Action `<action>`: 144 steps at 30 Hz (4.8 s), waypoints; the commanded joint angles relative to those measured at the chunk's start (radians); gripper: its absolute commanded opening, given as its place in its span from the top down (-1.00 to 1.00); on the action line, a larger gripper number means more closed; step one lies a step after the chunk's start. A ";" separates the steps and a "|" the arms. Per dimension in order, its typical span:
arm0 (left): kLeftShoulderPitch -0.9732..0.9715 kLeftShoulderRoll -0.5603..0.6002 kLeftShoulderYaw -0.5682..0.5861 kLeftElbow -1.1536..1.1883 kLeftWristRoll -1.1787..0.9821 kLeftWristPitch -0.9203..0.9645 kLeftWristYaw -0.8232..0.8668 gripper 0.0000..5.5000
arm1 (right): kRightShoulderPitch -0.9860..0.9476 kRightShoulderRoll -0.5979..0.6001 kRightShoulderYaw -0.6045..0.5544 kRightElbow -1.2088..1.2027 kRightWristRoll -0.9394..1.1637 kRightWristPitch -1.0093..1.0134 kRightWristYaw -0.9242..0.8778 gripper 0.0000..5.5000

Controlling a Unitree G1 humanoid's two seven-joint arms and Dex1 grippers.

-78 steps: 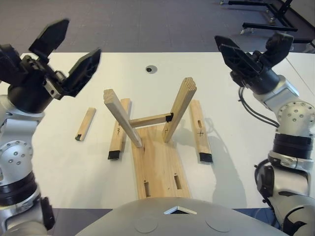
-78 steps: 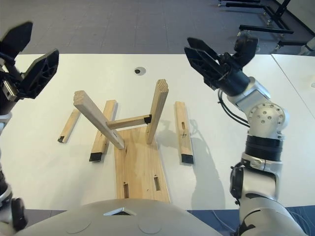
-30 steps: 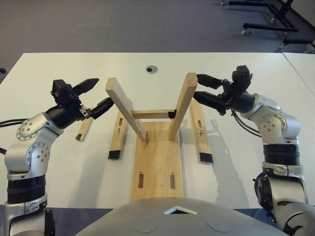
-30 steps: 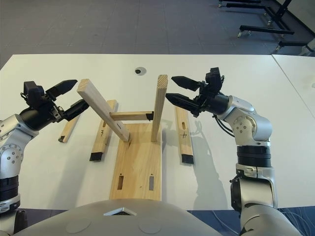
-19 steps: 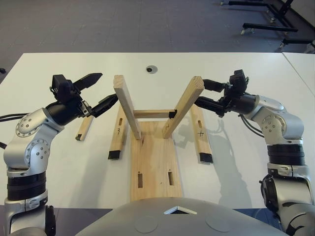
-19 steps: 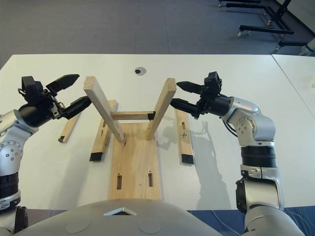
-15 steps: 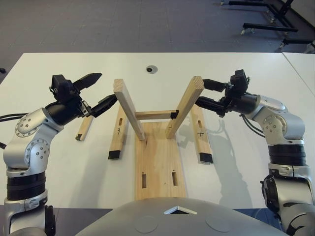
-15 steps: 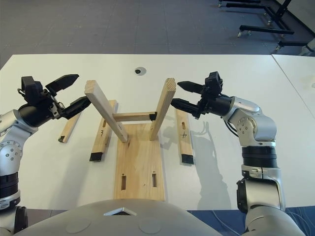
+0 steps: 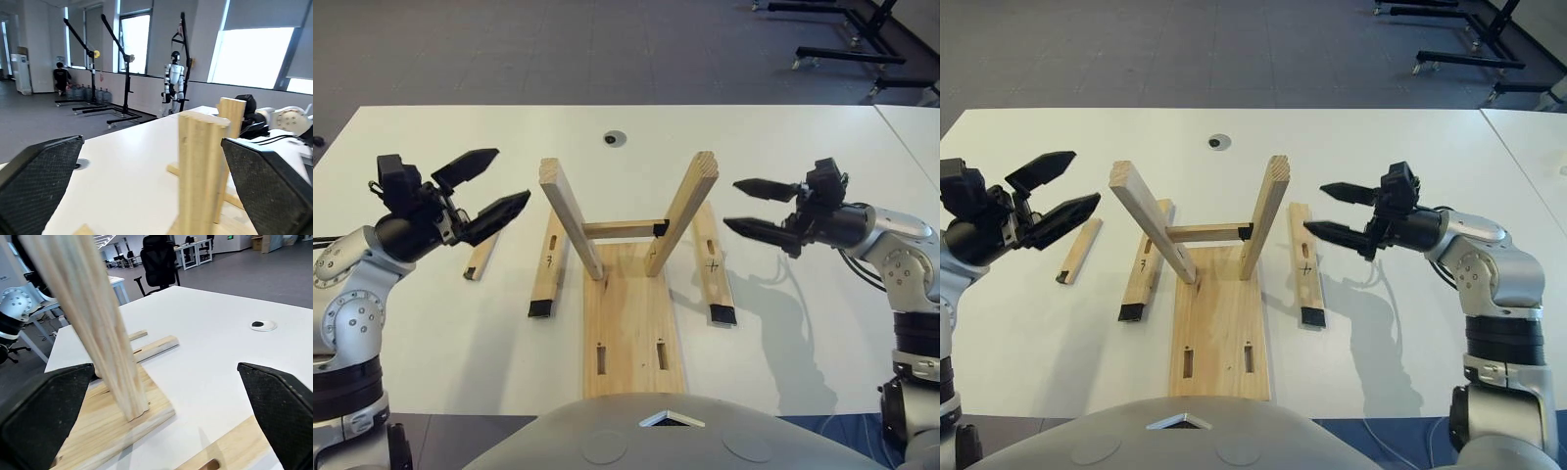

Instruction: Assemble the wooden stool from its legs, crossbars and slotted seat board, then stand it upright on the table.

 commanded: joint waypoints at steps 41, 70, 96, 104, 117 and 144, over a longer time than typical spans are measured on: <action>0.038 0.068 -0.271 -0.199 -0.325 0.299 -0.029 -0.87 | 0.120 -0.065 0.261 -0.243 0.062 0.149 0.095 -0.96; -0.380 -0.039 -0.394 0.352 0.156 0.120 -0.148 -0.87 | -0.276 0.205 0.434 0.260 -0.178 -0.060 0.153 -0.96; -0.457 -0.071 -0.346 0.475 0.411 -0.048 0.000 -0.87 | -0.259 0.251 0.379 0.183 -0.174 -0.070 0.132 -0.96; -0.483 -0.115 -0.350 0.499 0.444 -0.091 0.037 -0.87 | -0.244 0.269 0.372 0.175 -0.167 -0.093 0.102 -0.96; -0.117 -0.044 0.026 0.122 0.382 -0.037 0.274 -0.87 | -0.008 0.188 -0.108 -0.132 0.252 0.083 -0.077 -0.96; 0.288 -0.171 -0.102 0.184 0.510 0.190 0.516 -0.58 | 0.290 0.202 -0.093 -0.305 0.274 0.066 -0.288 -0.96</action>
